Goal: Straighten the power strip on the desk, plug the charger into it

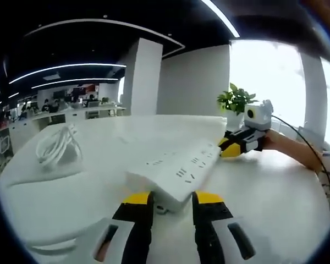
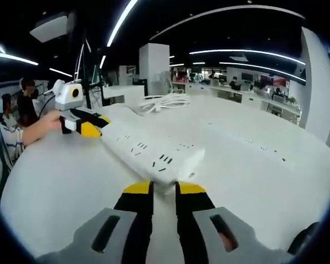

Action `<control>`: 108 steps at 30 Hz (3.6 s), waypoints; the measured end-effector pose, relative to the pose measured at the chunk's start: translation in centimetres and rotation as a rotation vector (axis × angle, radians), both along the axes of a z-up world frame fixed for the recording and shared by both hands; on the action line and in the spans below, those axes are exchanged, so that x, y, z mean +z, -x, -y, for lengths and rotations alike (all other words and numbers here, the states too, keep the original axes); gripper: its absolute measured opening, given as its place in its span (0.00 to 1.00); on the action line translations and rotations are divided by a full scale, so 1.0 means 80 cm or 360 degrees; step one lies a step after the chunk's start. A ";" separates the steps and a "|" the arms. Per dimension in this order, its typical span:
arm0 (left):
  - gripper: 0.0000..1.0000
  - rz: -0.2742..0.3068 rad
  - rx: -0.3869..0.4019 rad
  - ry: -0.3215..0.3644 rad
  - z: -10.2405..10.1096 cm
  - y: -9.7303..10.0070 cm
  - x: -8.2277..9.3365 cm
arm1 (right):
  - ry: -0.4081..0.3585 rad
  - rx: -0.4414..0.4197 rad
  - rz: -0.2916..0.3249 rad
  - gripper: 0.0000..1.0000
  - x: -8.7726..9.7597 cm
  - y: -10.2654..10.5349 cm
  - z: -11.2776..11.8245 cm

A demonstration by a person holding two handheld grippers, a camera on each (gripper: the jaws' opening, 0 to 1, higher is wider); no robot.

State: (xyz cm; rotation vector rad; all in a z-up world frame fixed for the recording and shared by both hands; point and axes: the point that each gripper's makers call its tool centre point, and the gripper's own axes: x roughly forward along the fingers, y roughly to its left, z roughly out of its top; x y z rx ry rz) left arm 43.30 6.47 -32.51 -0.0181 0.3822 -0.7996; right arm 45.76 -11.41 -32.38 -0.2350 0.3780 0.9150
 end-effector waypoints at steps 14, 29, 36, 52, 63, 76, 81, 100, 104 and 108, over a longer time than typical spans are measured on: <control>0.28 0.0033 -0.0024 -0.0049 0.003 0.009 0.000 | -0.0058 -0.0056 -0.0014 0.15 0.001 0.020 0.003; 0.28 0.0039 -0.0082 -0.0082 0.009 0.020 -0.001 | -0.0129 -0.0121 -0.0049 0.15 0.004 0.031 0.013; 0.27 0.0032 -0.0108 -0.0078 0.013 0.024 -0.002 | -0.0122 -0.0132 -0.0043 0.15 0.005 0.033 0.018; 0.26 0.0014 -0.0187 -0.0060 0.027 0.041 -0.004 | -0.0157 -0.0167 -0.0045 0.15 0.002 0.057 0.032; 0.26 -0.0001 -0.0228 -0.0053 0.036 0.052 -0.006 | -0.0145 -0.0165 -0.0046 0.15 -0.001 0.075 0.037; 0.26 -0.0023 -0.0267 -0.0066 0.044 0.068 -0.005 | -0.0085 -0.0119 -0.0020 0.14 -0.002 0.100 0.044; 0.26 -0.0029 -0.0281 -0.0060 0.045 0.073 -0.005 | -0.0066 -0.0094 -0.0019 0.13 -0.002 0.107 0.045; 0.25 -0.0058 -0.0394 -0.0057 0.051 0.092 -0.002 | 0.0034 -0.0028 -0.0003 0.13 0.000 0.133 0.056; 0.25 -0.0058 -0.0416 -0.0064 0.054 0.097 -0.002 | 0.0036 -0.0017 -0.0009 0.13 0.000 0.141 0.060; 0.24 -0.0059 -0.0443 -0.0071 0.055 0.102 -0.002 | 0.0054 -0.0007 -0.0012 0.13 0.000 0.146 0.062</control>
